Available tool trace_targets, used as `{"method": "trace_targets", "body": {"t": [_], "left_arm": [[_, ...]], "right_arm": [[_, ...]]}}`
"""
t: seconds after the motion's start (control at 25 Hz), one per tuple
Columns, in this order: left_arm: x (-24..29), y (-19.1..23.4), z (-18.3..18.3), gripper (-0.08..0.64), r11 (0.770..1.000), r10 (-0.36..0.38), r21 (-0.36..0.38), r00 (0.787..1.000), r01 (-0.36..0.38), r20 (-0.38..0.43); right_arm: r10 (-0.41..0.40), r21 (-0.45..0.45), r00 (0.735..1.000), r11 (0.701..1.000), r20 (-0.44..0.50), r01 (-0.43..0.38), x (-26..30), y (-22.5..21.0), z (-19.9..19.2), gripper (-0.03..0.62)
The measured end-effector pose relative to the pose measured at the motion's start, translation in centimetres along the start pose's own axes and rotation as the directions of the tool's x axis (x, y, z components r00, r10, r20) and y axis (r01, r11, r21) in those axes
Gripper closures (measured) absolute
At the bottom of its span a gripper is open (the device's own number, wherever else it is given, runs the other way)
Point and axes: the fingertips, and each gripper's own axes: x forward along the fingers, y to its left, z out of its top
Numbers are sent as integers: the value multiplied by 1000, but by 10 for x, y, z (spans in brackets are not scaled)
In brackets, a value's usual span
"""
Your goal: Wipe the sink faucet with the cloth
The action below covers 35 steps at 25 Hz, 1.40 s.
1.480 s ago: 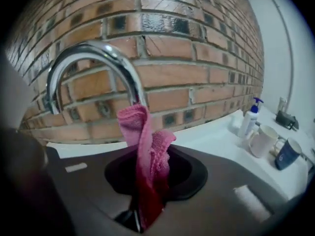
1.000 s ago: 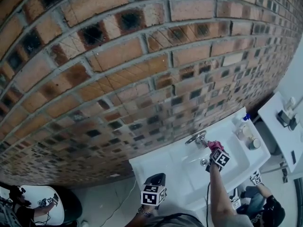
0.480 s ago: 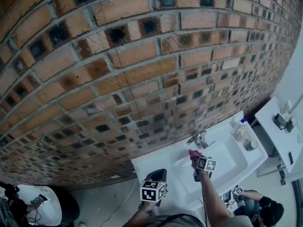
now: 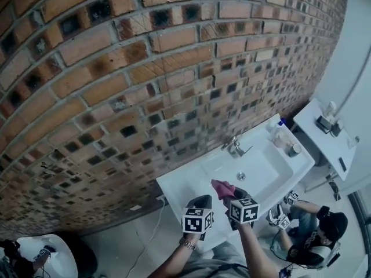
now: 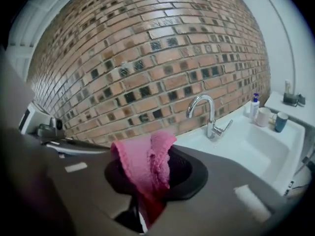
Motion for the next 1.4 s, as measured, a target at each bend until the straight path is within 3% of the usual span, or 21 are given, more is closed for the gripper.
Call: {"method": "trace_targets", "body": {"t": [0.12, 0.24, 0.44, 0.64, 0.84, 0.96, 1.16, 1.4], "left_arm": [[-10, -19, -14, 545, 999, -30, 14, 1000, 30, -1], [-27, -39, -28, 543, 998, -44, 44, 999, 43, 2], [-51, -58, -57, 545, 998, 8, 69, 1000, -8, 7], [-76, -91, -110, 543, 998, 65, 26, 998, -65, -3], [-111, -148, -179, 543, 993, 102, 63, 994, -101, -23], [-134, -169, -208, 545, 991, 111, 79, 993, -107, -44], [-161, -171, -199, 543, 987, 138, 86, 990, -138, 7], [-185, -178, -192, 544, 988, 110, 110, 994, -112, 26]], "right_arm": [[-97, -40, 995, 994, 6, 97, -36, 10, -15, 503], [-139, -58, 990, 988, 22, 140, -68, 23, -32, 503], [-113, -76, 991, 990, 66, 118, -108, 47, -50, 505], [-68, -90, 995, 993, 68, 74, -167, 62, -89, 505], [-41, -16, 999, 999, 15, 42, -221, 60, -155, 505], [-4, 7, 1000, 1000, 14, 4, -241, 69, -173, 505], [40, -1, 996, 999, 83, -40, -263, 88, -162, 505], [90, 44, 980, 994, 177, -99, -296, 116, -128, 505]]}}
